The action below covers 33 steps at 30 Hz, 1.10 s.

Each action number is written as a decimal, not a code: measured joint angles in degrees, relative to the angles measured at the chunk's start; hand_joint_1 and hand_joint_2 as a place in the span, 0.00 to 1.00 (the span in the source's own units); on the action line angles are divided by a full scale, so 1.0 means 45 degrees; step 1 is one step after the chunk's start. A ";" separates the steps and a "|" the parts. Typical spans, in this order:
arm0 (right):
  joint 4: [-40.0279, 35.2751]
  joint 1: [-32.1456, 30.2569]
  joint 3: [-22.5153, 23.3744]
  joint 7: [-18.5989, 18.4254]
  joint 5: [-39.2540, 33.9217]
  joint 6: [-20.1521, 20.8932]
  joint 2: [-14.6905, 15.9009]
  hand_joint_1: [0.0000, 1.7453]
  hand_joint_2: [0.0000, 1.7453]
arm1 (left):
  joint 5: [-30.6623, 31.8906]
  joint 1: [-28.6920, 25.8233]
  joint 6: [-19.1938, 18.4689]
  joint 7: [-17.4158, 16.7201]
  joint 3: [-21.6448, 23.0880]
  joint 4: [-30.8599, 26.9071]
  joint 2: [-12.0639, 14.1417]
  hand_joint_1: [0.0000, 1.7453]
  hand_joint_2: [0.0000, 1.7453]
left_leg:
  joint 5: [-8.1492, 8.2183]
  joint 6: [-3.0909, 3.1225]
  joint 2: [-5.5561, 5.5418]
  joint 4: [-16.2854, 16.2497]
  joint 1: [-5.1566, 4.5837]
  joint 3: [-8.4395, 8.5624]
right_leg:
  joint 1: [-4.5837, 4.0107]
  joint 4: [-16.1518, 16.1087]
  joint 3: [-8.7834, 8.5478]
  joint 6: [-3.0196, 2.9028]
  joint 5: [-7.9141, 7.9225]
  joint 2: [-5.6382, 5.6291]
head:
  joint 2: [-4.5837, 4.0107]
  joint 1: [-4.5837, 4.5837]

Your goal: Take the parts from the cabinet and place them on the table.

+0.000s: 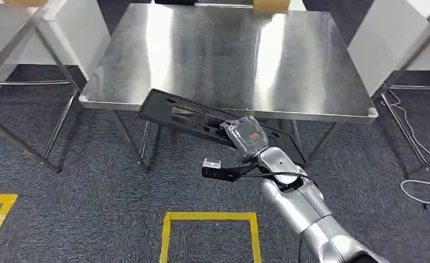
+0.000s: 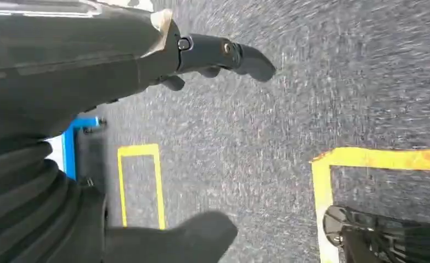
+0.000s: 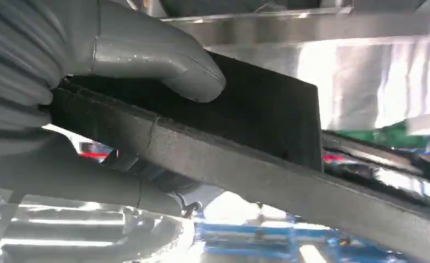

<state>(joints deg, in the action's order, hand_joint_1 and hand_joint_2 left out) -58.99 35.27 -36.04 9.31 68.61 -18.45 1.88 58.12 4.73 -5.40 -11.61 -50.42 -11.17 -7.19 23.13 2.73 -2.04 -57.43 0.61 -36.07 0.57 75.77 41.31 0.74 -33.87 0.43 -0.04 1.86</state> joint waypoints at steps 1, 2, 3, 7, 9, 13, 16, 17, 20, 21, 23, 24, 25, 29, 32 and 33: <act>-0.0029 -0.0095 0.0005 0.0000 0.0000 0.0000 0.0049 1.00 1.00 | 0.0000 -0.0033 -0.0010 -0.0044 0.0024 0.0000 0.0010 0.00 1.00 | -0.0003 -0.0003 -0.0205 -0.0005 0.0000 0.0004 | 0.0001 0.0120 0.0119 0.0096 0.0049 -0.0033 | 0.0000 -0.0019; -0.0078 -0.0147 0.0005 0.0000 0.0000 0.0000 0.0078 1.00 1.00 | 0.0000 -0.0093 -0.0019 -0.0058 0.0068 0.0005 0.0014 0.00 1.00 | -0.0008 -0.0011 -0.0383 -0.0018 0.0000 0.0006 | 0.0004 -0.0422 -0.0103 0.0226 0.0335 -0.0047 | 0.0000 -0.0014; -0.0145 -0.0153 0.0005 0.0000 0.0000 0.0000 0.0087 1.00 1.00 | 0.0000 -0.0145 -0.0019 -0.0067 0.0102 0.0005 0.0014 0.00 1.00 | -0.0008 -0.0016 -0.0545 -0.0048 0.0001 0.0007 | 0.0011 -0.1487 -0.0604 0.0358 0.0800 -0.0080 | 0.0000 -0.0015; -0.0272 -0.0052 0.0000 0.0078 0.0058 0.0281 0.0019 1.00 1.00 | -0.0042 -0.0198 -0.0030 -0.0408 0.0146 0.0005 0.0126 0.00 1.00 | 0.0023 -0.0270 -0.0963 -0.0201 -0.0065 -0.0118 | 0.0073 -0.3847 -0.1768 0.0245 0.1646 -0.0731 | 0.0000 -0.0004; -0.0364 -0.0061 -0.0010 0.0073 0.0107 0.0457 -0.0078 1.00 1.00 | -0.0267 -0.0261 0.0156 -0.0121 0.0136 0.0005 0.0185 0.00 1.00 | -0.0048 -0.0429 -0.1121 -0.0132 0.0006 -0.0174 | -0.0024 -0.3830 -0.1765 0.0066 0.1674 -0.0576 | 0.0000 -0.0024; -0.0636 0.0096 -0.0015 0.0044 0.0146 0.0665 -0.0383 1.00 1.00 | -0.0364 -0.0252 0.0282 0.0058 0.0131 0.0005 0.0340 0.00 1.00 | 0.1024 -0.0689 0.0072 -0.1841 0.0003 -0.0968 | 0.0082 -0.3931 -0.1840 -0.0303 0.1721 -0.0147 | 0.0000 0.0185; -0.0641 0.0066 -0.0044 0.0053 0.0141 0.0821 -0.0428 1.00 1.00 | -0.0393 -0.0236 0.0335 0.0049 0.0092 0.0005 0.0379 0.00 1.00 | 0.1789 -0.0798 0.0318 -0.4062 0.0054 -0.2088 | -0.0001 -0.3928 -0.1846 -0.0362 0.1678 0.0354 | 0.0000 0.0185; -0.0636 0.0075 -0.0053 0.0102 0.0141 0.0860 -0.0462 1.00 1.00 | -0.0398 -0.0248 0.0335 0.0039 0.0078 0.0005 0.0379 0.00 1.00 | 0.1529 -0.0790 0.0355 -0.3776 0.0060 -0.1945 | -0.0007 -0.3927 -0.1845 -0.0368 0.1667 0.0485 | 0.0000 0.0175; -0.0627 0.0241 -0.0102 0.0059 0.0354 0.0807 -0.0603 1.00 1.00 | -0.0369 -0.0261 0.0354 0.0077 0.0058 0.0000 0.0403 0.00 1.00 | 0.0164 -0.0570 0.0823 -0.0620 0.0012 -0.0135 | -0.0053 -0.3927 -0.1897 -0.0334 0.1620 0.0770 | 0.0000 0.0199; -0.0627 0.0330 -0.0093 -0.0038 0.0441 0.0768 -0.0608 1.00 1.00 | -0.0350 -0.0228 0.0374 0.0097 0.0063 -0.0005 0.0417 0.00 1.00 | 0.0325 -0.0512 0.0944 -0.0319 -0.0090 0.0054 | -0.0163 -0.3926 -0.1864 -0.0280 0.1586 0.0842 | 0.0000 0.0175; -0.0598 0.0509 -0.0006 -0.0455 0.0765 0.0627 -0.0574 1.00 1.00 | -0.0248 -0.0261 0.0417 0.0126 0.0063 -0.0005 0.0432 0.00 1.00 | 0.0293 -0.0355 0.0782 -0.0275 -0.0133 -0.0005 | -0.0164 -0.3931 -0.1882 -0.0179 0.1554 0.0982 | 0.0000 0.0171; -0.0588 0.0575 0.0049 -0.0706 0.0963 0.0578 -0.0554 1.00 1.00 | -0.0238 -0.0297 0.0432 0.0122 0.0063 -0.0005 0.0446 0.00 1.00 | 0.0307 -0.0305 0.0712 -0.0277 -0.0162 -0.0014 | -0.0152 -0.3963 -0.1912 -0.0126 0.1559 0.1048 | 0.0000 0.0121; -0.0573 0.0665 0.0136 -0.0977 0.1152 0.0539 -0.0515 1.00 1.00 | -0.0228 -0.0321 0.0432 0.0127 0.0063 -0.0005 0.0476 0.00 1.00 | 0.0251 -0.0215 0.0642 -0.0186 -0.0163 0.0011 | -0.0182 -0.3988 -0.1943 -0.0038 0.1562 0.1087 | 0.0000 0.0156; -0.0481 0.0935 0.0684 -0.1384 0.1553 0.0355 -0.0015 1.00 1.00 | -0.0170 -0.0244 0.0432 0.0044 0.0058 -0.0005 0.0486 0.00 1.00 | 0.0112 0.0032 0.0501 0.0013 -0.0018 0.0138 | -0.0079 -0.1566 -0.0736 -0.0047 0.0472 0.0033 | 0.0000 0.0058; -0.0335 0.0869 0.1088 -0.1555 0.2051 0.0311 0.0365 1.00 1.00 | -0.0068 -0.0245 0.0398 -0.0029 0.0058 -0.0005 0.0476 0.00 1.00 | 0.0123 0.0036 0.0256 0.0001 -0.0017 0.0140 | -0.0009 0.0201 0.0269 0.0141 0.0064 -0.0024 | 0.0000 0.0054; -0.0267 0.0836 0.1244 -0.1637 0.2347 0.0184 0.0540 1.00 1.00 | 0.0044 -0.0268 0.0398 -0.0034 0.0058 -0.0005 0.0461 0.00 1.00 | 0.0131 0.0023 0.0168 -0.0013 -0.0010 0.0143 | 0.0024 -0.0520 -0.0015 0.0328 0.0465 -0.0025 | 0.0000 0.0044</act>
<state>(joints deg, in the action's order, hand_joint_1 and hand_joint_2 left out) -60.19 39.03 -30.44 1.94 79.17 -17.62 4.31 58.32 3.53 -3.61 -11.76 -50.16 -11.19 -5.11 23.72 2.83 -1.29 -57.49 0.57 -35.42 0.68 73.43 41.25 2.21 -31.77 0.32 -0.04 2.05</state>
